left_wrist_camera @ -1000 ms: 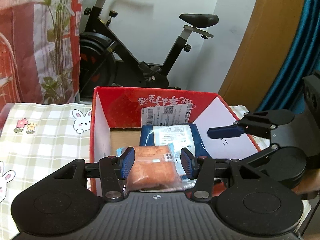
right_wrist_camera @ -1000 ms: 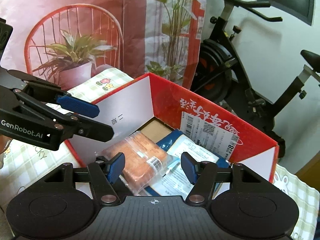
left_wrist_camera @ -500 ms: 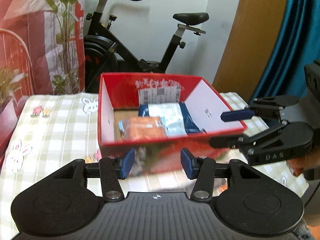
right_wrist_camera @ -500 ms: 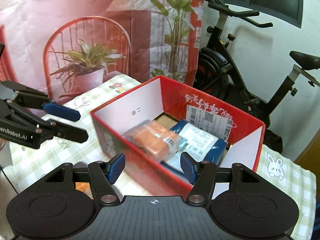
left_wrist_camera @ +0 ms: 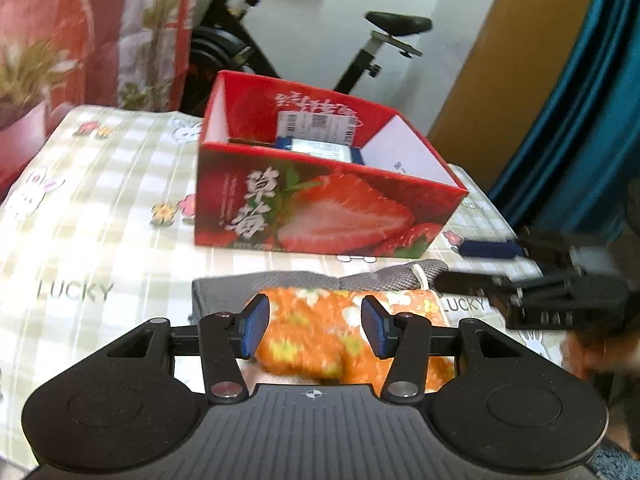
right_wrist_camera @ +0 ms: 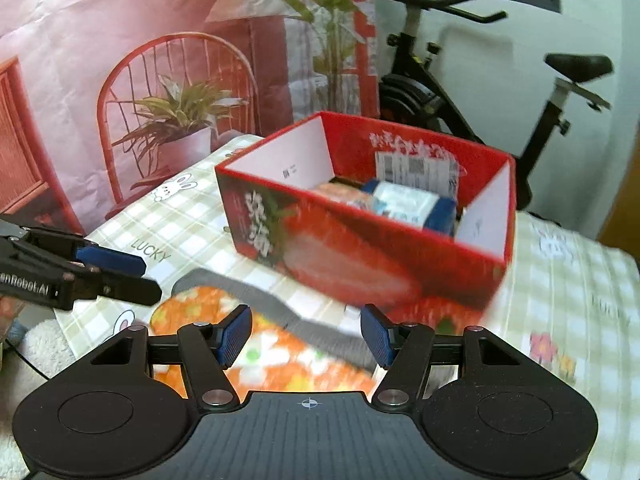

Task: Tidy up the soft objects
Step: 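Move both tools down to the orange floral cloth in front of the box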

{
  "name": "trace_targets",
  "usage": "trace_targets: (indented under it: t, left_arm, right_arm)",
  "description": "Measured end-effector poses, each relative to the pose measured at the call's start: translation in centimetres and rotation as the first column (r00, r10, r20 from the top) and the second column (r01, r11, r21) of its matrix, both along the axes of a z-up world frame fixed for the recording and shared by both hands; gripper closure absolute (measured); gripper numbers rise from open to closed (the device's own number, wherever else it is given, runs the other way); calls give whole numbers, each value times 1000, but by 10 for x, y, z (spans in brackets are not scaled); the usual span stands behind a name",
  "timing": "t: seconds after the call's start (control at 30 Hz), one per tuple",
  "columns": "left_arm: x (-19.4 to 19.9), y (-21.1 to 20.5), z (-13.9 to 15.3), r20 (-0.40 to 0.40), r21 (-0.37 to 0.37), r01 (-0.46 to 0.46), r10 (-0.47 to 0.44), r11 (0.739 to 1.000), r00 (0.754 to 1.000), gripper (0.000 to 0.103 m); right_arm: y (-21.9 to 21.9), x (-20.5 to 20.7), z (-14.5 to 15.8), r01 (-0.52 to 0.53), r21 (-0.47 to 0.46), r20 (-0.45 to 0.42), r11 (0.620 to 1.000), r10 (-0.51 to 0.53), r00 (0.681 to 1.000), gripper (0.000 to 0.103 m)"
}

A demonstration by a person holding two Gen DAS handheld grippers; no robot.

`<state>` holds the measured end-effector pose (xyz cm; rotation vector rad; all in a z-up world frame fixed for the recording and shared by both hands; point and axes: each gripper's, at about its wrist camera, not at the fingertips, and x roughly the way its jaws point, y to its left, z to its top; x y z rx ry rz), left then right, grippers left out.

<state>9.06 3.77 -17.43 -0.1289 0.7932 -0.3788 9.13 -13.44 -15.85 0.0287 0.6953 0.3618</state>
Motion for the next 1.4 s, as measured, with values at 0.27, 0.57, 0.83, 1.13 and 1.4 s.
trace_targets:
  t: [0.27,0.57,0.83,1.13,1.4]
  left_arm:
    - [-20,-3,-16,-10,-30,-26,26,999,1000,51]
    - [-19,0,-30,-49,-58,-46,44,997,998,51]
    - [-14,3,-40,-85,-71,-67,61,995,995,51]
    - [-12,4,-42,-77,-95,-86,79,992,994,51]
    - [3,4,-48,-77,-115,-125,117,985,990,50]
  right_arm:
    - [6,-47,-29,94,49,23,994,-95,995,46]
    - [11,-61,-52,112,39,10,993,-112,994,46]
    - [1,-61,-65,154,75,-13,985,-153,988,46]
    - [-1,-62,-67,154,93,-12,984,-154,988,46]
    - [3,-57,-77,138,91,-9,986,-137,990,45]
